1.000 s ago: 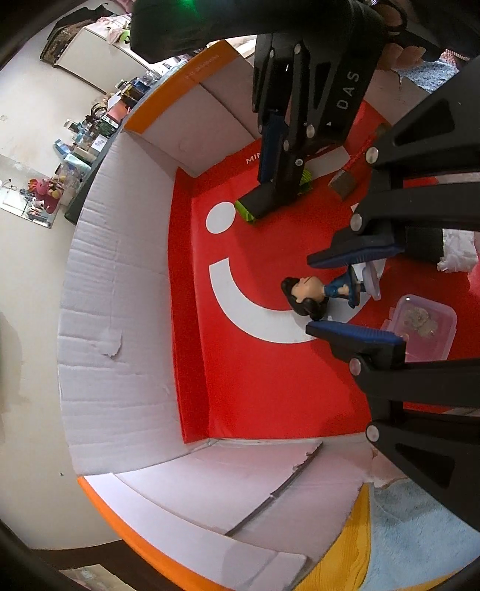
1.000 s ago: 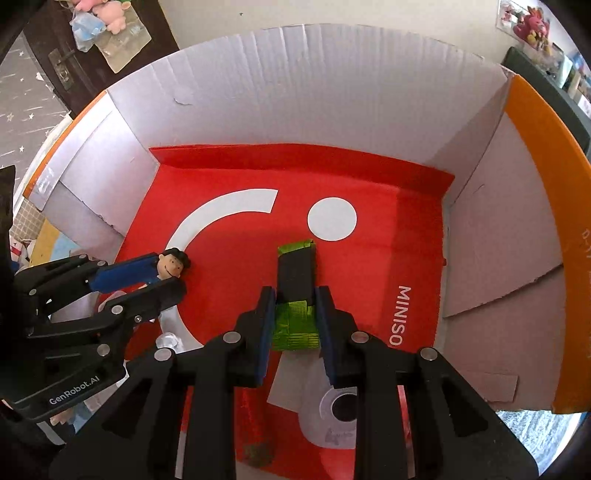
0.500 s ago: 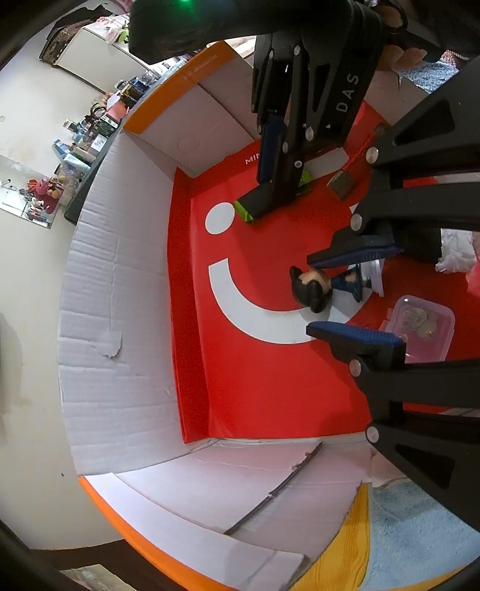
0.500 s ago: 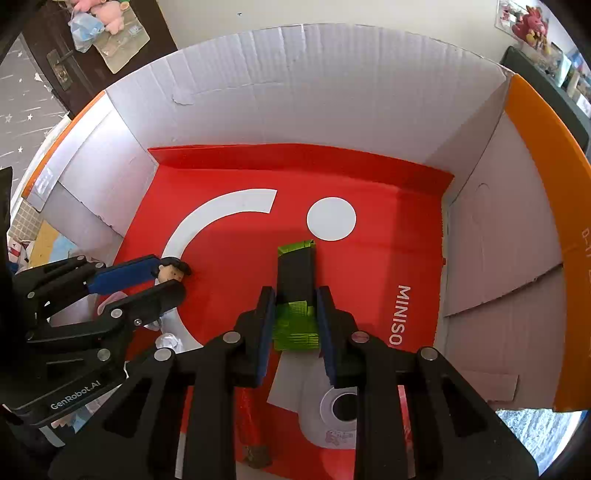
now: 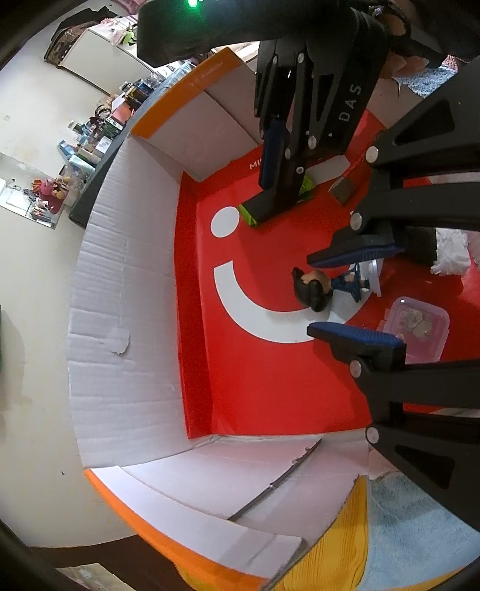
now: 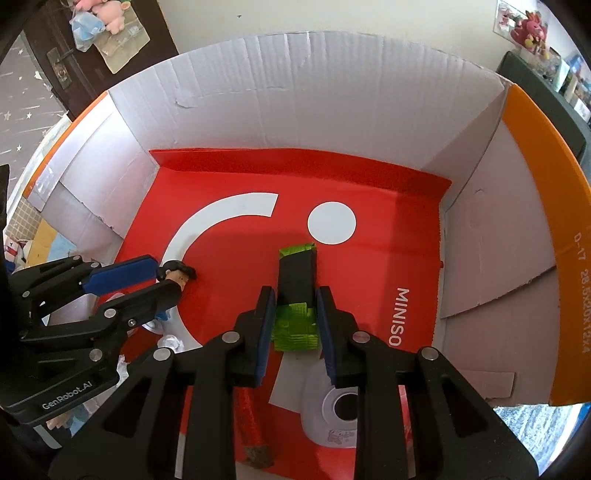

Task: Organize objects
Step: 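Open the left tool releasing the boy figure while the right tool releases the marker, then withdraw both tools from the orange box back toward the remaining toys, then move the right tool to the pink princess figure while the left tool approaches the green plush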

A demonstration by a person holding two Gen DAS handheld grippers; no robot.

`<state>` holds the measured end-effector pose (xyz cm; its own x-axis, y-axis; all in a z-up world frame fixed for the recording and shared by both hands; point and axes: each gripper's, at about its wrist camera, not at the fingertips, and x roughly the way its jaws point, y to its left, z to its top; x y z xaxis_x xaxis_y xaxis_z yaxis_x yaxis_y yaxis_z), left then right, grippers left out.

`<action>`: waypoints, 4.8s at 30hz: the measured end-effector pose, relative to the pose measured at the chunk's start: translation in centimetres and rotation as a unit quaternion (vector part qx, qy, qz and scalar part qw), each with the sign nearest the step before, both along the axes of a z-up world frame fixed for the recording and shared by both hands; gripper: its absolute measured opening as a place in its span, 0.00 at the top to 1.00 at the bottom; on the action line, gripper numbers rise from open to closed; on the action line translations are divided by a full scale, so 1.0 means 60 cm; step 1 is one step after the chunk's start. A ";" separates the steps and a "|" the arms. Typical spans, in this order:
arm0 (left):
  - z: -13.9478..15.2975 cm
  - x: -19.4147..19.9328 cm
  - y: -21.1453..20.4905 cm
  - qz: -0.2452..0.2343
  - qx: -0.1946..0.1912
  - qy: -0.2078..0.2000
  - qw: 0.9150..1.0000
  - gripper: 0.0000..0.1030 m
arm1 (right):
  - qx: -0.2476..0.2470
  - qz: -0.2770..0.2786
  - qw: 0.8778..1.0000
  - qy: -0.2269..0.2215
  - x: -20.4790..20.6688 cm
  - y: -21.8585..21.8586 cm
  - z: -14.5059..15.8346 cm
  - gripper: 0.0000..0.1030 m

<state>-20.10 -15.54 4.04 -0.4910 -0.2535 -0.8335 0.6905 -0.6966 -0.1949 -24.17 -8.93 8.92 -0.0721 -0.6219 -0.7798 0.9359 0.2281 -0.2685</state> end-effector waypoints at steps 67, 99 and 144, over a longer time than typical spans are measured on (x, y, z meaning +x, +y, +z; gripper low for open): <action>0.106 0.212 0.275 0.070 -0.168 0.083 0.980 0.14 | -0.283 0.047 0.958 -0.019 0.027 0.383 -0.001 0.13; -0.009 0.202 0.286 0.056 -0.127 0.044 0.989 0.14 | -0.230 0.024 0.973 -0.026 -0.017 0.353 -0.104 0.13; -0.023 0.097 0.218 -0.062 -0.086 0.004 0.994 0.61 | -0.134 0.110 0.985 0.021 -0.012 0.325 -0.117 0.81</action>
<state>-14.26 -2.48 2.67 -0.5336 -0.3294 -0.7789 0.5957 -0.8002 -0.0698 -24.89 10.58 1.89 0.0592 -0.8092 -0.5845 0.8583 0.3402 -0.3841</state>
